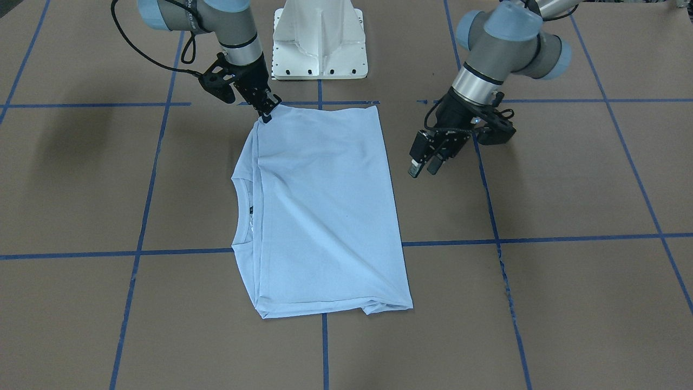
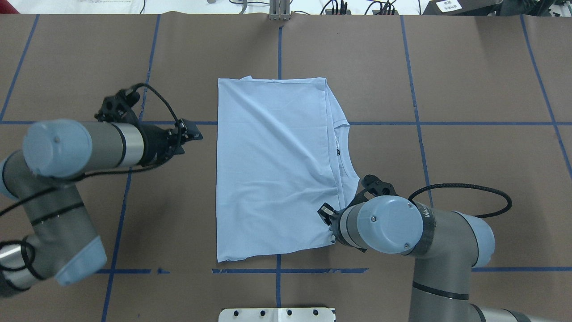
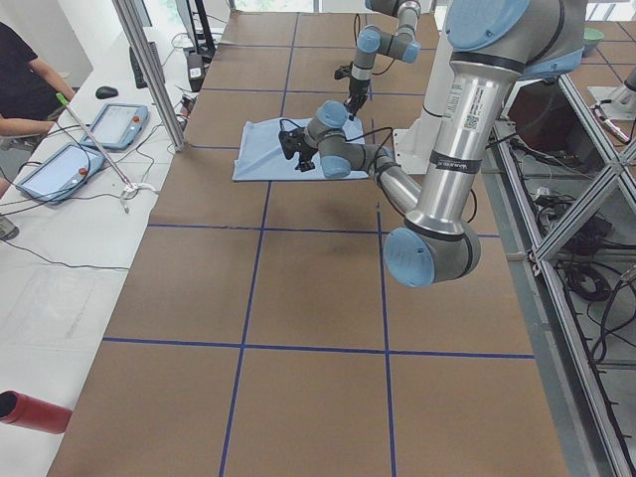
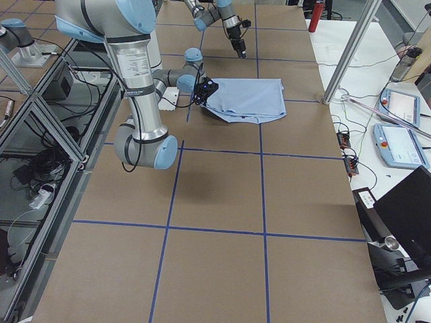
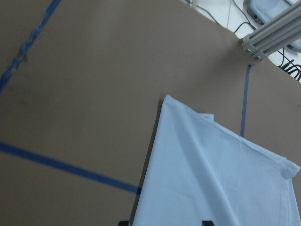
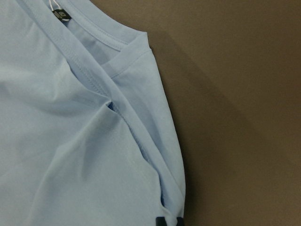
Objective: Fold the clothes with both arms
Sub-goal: 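Lower the left gripper to the shirt corner nearest it and grasp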
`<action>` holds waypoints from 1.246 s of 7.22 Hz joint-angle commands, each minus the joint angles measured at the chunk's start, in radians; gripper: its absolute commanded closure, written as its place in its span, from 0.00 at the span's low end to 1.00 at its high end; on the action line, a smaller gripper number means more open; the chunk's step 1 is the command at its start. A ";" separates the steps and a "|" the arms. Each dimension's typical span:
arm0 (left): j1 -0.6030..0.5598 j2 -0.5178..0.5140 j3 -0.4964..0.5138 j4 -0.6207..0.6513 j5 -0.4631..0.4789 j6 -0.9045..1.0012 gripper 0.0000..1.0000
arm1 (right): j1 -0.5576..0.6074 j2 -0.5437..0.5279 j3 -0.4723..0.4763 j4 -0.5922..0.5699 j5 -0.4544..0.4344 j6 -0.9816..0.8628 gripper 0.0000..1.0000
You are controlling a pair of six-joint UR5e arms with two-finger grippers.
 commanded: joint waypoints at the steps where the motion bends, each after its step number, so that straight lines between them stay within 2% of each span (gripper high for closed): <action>1: 0.275 0.022 -0.035 0.098 0.202 -0.237 0.32 | -0.003 -0.003 0.006 0.000 0.000 -0.001 1.00; 2: 0.323 0.022 -0.044 0.146 0.213 -0.272 0.32 | -0.003 0.001 0.008 0.002 0.000 -0.001 1.00; 4: 0.385 0.018 -0.043 0.152 0.213 -0.299 0.33 | -0.001 0.003 0.008 0.000 0.000 -0.003 1.00; 5: 0.391 0.015 -0.047 0.152 0.213 -0.300 0.39 | 0.000 0.000 0.008 0.000 0.000 -0.006 1.00; 6: 0.391 0.015 -0.049 0.152 0.213 -0.300 0.48 | 0.000 0.001 0.008 0.000 0.000 -0.009 1.00; 7: 0.394 0.018 -0.049 0.169 0.213 -0.302 0.52 | 0.000 0.003 0.008 0.000 0.000 -0.007 1.00; 9: 0.414 0.015 -0.055 0.209 0.213 -0.302 0.52 | 0.003 0.003 0.008 0.000 0.000 -0.009 1.00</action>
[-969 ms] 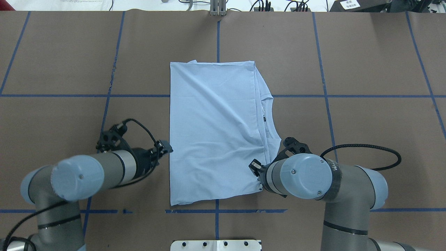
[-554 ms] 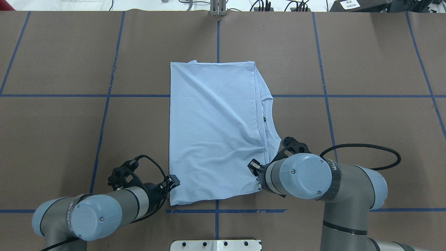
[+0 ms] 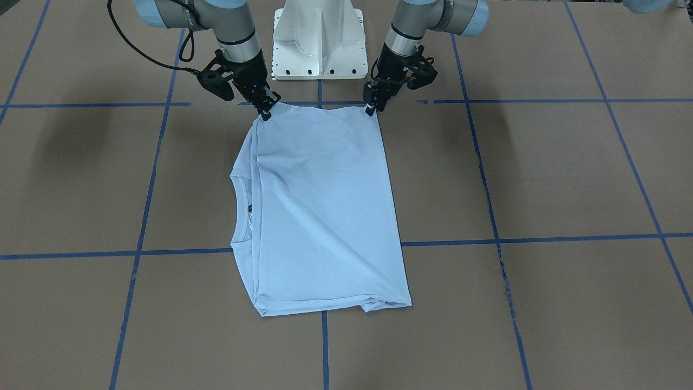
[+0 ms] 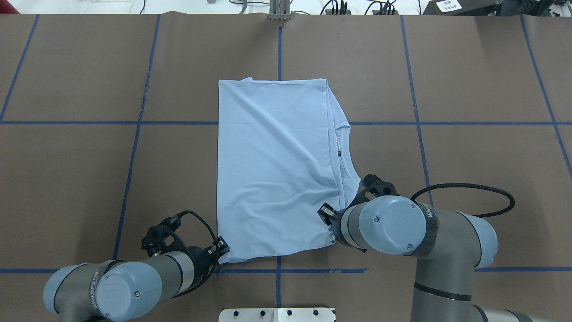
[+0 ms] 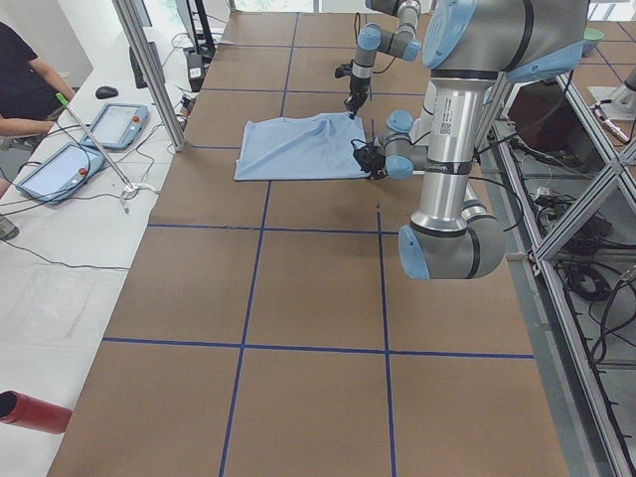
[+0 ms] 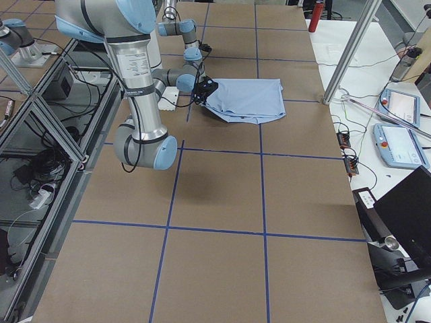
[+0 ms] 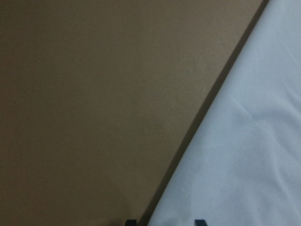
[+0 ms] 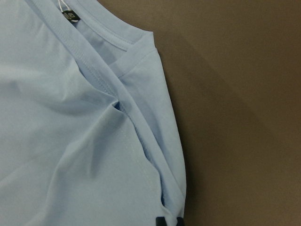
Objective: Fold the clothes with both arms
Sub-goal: 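Lower the left gripper to the shirt corner nearest it and grasp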
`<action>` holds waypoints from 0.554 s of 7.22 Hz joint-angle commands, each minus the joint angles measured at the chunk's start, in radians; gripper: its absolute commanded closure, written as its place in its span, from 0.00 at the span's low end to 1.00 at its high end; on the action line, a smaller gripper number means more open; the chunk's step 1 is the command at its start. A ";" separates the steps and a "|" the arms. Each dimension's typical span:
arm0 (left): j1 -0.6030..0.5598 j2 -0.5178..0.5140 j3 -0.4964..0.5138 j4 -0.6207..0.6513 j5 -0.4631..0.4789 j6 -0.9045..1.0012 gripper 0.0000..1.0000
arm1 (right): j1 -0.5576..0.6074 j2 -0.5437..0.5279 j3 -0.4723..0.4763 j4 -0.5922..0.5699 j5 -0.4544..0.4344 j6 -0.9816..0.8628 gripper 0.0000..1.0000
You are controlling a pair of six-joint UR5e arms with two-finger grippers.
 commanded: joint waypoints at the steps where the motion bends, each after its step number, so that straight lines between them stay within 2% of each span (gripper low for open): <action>1: 0.016 -0.002 -0.006 0.016 -0.002 -0.001 0.59 | 0.006 0.000 0.001 0.000 0.002 -0.001 1.00; 2: 0.016 -0.001 -0.018 0.016 -0.002 -0.001 1.00 | 0.008 -0.004 0.016 0.000 0.002 -0.001 1.00; 4: 0.014 -0.001 -0.032 0.018 -0.003 -0.001 1.00 | 0.008 -0.006 0.019 0.000 0.002 -0.001 1.00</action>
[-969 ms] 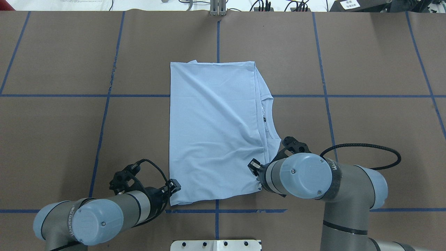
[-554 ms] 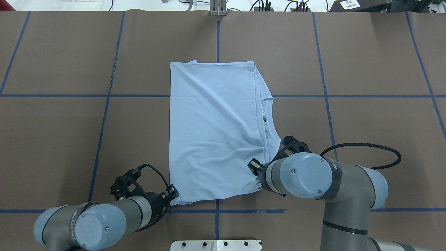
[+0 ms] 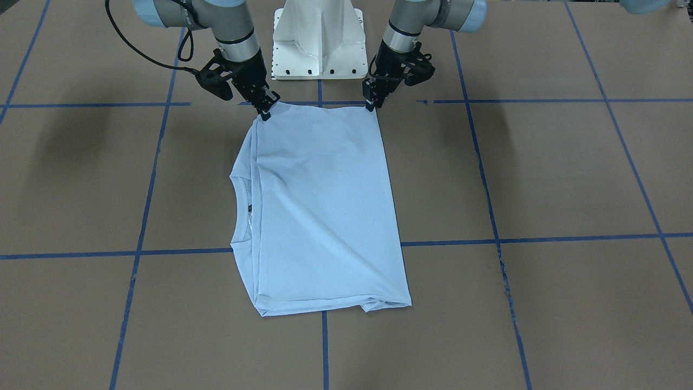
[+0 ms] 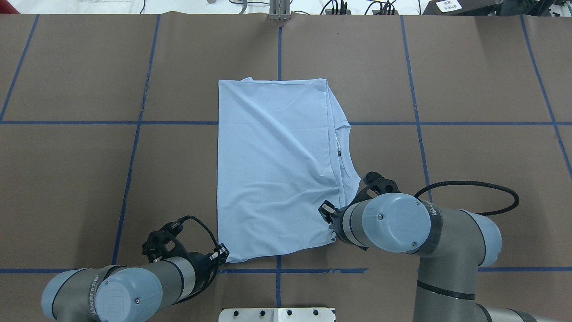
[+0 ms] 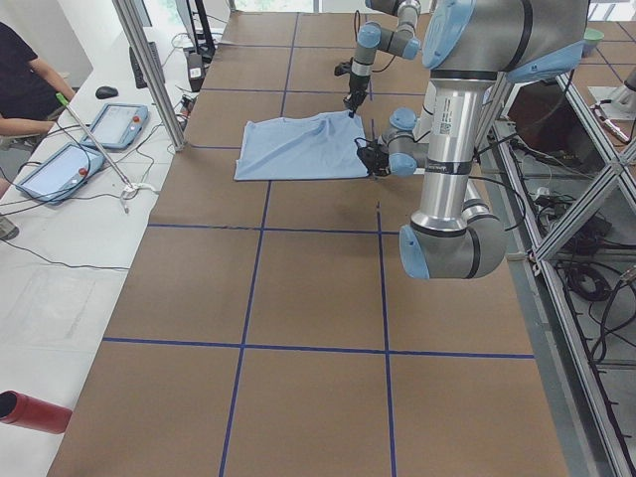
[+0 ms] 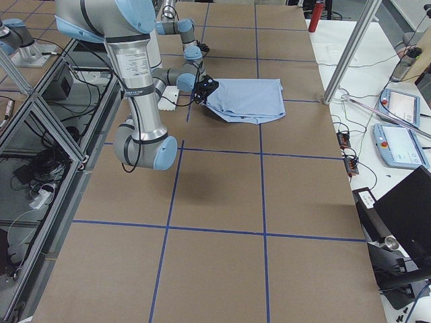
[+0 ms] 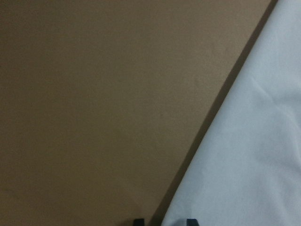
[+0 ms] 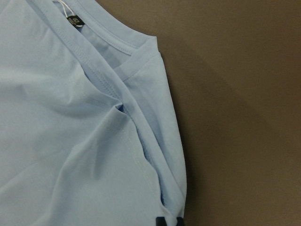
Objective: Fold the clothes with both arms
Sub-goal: 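Lower the left gripper to the shirt corner nearest it and grasp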
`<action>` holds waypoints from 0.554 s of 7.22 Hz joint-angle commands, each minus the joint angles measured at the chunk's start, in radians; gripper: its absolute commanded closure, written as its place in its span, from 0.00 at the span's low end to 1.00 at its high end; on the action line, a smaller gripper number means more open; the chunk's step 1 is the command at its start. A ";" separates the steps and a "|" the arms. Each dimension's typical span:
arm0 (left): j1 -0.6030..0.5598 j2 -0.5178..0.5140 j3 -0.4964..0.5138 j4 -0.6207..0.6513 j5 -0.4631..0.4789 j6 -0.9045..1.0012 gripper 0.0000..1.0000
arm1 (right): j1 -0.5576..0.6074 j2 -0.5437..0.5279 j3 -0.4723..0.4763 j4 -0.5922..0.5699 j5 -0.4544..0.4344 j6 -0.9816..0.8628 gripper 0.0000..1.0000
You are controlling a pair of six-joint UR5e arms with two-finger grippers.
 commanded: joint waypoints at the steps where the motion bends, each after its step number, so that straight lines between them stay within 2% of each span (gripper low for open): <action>1: 0.000 0.000 -0.011 0.001 -0.001 0.000 1.00 | 0.001 -0.002 0.003 0.000 0.000 0.000 1.00; 3: 0.000 0.003 -0.103 0.066 -0.004 -0.006 1.00 | 0.001 0.001 0.007 0.000 0.000 0.000 1.00; 4: 0.014 0.006 -0.152 0.094 -0.002 -0.068 1.00 | 0.002 -0.009 0.039 -0.002 -0.001 0.002 1.00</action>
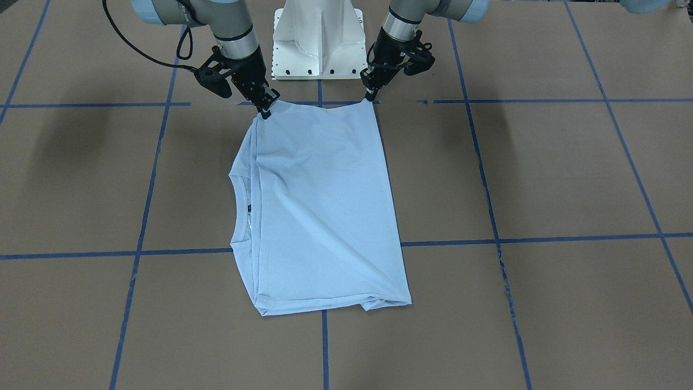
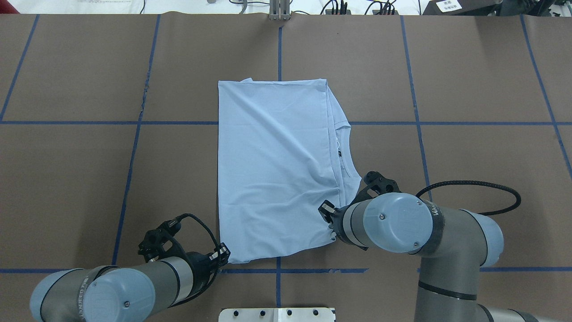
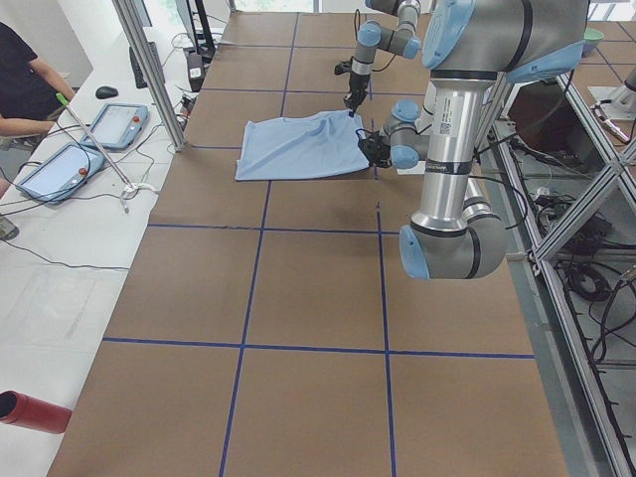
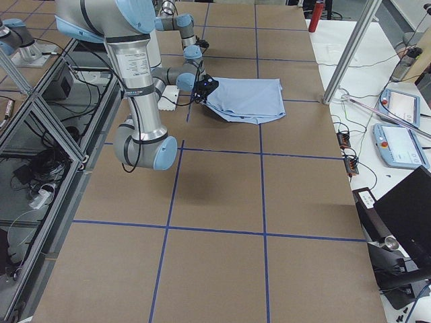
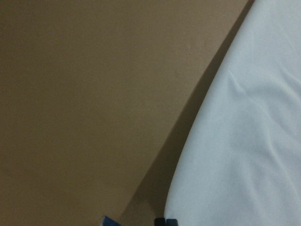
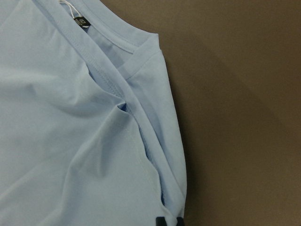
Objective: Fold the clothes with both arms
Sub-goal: 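Lift the near edge with both grippers and fold it away from the robot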
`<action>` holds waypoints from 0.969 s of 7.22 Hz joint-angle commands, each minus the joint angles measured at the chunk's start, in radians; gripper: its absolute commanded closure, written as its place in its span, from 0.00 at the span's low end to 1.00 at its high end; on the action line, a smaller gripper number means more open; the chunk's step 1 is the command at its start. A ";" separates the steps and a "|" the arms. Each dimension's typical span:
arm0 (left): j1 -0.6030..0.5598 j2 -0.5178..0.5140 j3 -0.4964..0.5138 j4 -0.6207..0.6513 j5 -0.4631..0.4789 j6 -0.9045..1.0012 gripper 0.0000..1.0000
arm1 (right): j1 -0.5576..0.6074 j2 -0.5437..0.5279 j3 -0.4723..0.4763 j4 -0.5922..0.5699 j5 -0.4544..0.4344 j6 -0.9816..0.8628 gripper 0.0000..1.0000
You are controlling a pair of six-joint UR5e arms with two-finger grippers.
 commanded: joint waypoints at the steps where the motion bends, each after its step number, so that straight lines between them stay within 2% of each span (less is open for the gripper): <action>1: 0.066 0.006 -0.124 0.078 0.004 -0.098 1.00 | -0.002 -0.047 0.082 -0.001 -0.001 0.009 1.00; 3: 0.130 0.001 -0.311 0.197 0.007 -0.155 1.00 | -0.066 -0.136 0.233 -0.010 0.005 0.071 1.00; 4: 0.112 -0.006 -0.374 0.212 0.002 -0.152 1.00 | -0.056 -0.138 0.292 -0.012 0.003 0.088 1.00; 5: 0.027 -0.013 -0.372 0.212 -0.002 -0.112 1.00 | -0.009 -0.116 0.282 -0.012 0.003 0.080 1.00; 6: -0.100 -0.048 -0.349 0.215 -0.033 0.029 1.00 | 0.083 -0.051 0.204 -0.004 0.011 0.064 1.00; 7: -0.206 -0.068 -0.279 0.213 -0.092 0.110 1.00 | 0.151 0.056 0.080 -0.010 0.034 0.014 1.00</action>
